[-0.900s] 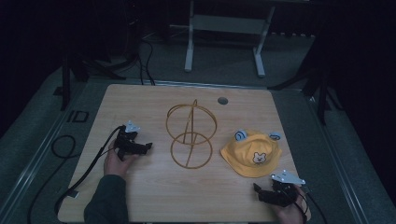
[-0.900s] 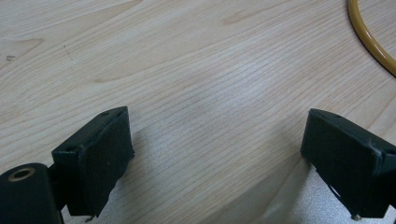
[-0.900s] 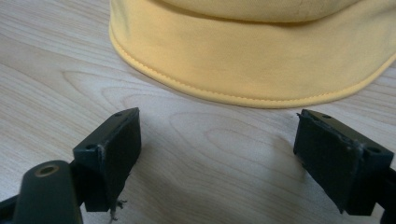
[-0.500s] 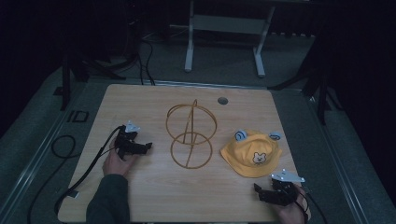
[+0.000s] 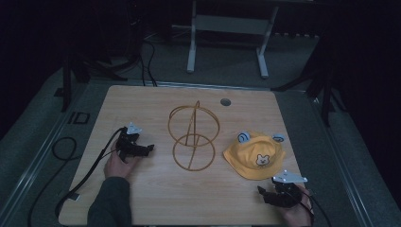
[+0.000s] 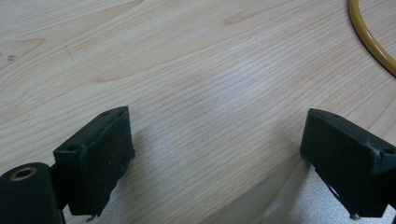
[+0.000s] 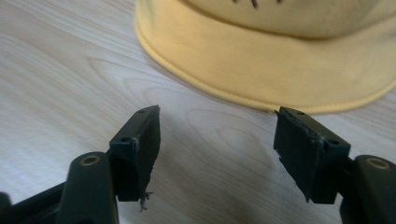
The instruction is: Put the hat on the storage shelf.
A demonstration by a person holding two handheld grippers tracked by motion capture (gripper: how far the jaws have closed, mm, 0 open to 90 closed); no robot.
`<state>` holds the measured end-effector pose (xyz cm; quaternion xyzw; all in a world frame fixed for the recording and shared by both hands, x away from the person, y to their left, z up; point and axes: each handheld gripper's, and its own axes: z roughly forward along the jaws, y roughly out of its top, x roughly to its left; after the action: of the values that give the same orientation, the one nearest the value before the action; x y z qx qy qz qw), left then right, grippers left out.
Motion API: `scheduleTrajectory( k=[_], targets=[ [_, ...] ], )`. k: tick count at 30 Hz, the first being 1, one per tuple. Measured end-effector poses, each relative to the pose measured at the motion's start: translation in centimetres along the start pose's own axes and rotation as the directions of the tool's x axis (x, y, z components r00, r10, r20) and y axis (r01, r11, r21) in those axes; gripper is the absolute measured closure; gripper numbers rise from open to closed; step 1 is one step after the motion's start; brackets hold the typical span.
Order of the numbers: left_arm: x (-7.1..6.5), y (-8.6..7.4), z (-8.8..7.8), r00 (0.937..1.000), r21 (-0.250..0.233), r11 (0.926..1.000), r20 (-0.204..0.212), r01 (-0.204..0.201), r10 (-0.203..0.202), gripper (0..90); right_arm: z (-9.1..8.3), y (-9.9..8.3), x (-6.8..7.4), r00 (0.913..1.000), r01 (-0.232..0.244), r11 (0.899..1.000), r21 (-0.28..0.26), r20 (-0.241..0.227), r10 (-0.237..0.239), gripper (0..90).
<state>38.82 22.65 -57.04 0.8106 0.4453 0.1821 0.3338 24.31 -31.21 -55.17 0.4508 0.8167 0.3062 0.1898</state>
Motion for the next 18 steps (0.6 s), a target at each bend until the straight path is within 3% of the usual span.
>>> scheduleTrajectory(
  k=[7, 10, 18],
  targets=[
    [0.0, 0.0, 0.0, 1.0, 0.0, 1.0, 0.0, 0.0, 0.0, 9.4, -0.9, 1.1, 0.3, 0.9973, 0.057, 0.998, 0.01, -0.047, -0.056, 36.4],
    [0.0, 0.0, 0.0, 1.0, 0.0, 1.0, 0.0, 0.0, 0.0, 9.3, -1.6, 1.8, 0.4, 0.9934, 0.083, 0.997, 0.001, -0.08, -0.082, 39.0],
    [0.0, 0.0, 0.0, 1.0, 0.0, 1.0, 0.0, 0.0, 0.0, 9.3, -2.4, 3.0, 0.5, 0.9853, 0.123, 0.992, -0.011, -0.118, -0.123, 39.9]
  ],
)
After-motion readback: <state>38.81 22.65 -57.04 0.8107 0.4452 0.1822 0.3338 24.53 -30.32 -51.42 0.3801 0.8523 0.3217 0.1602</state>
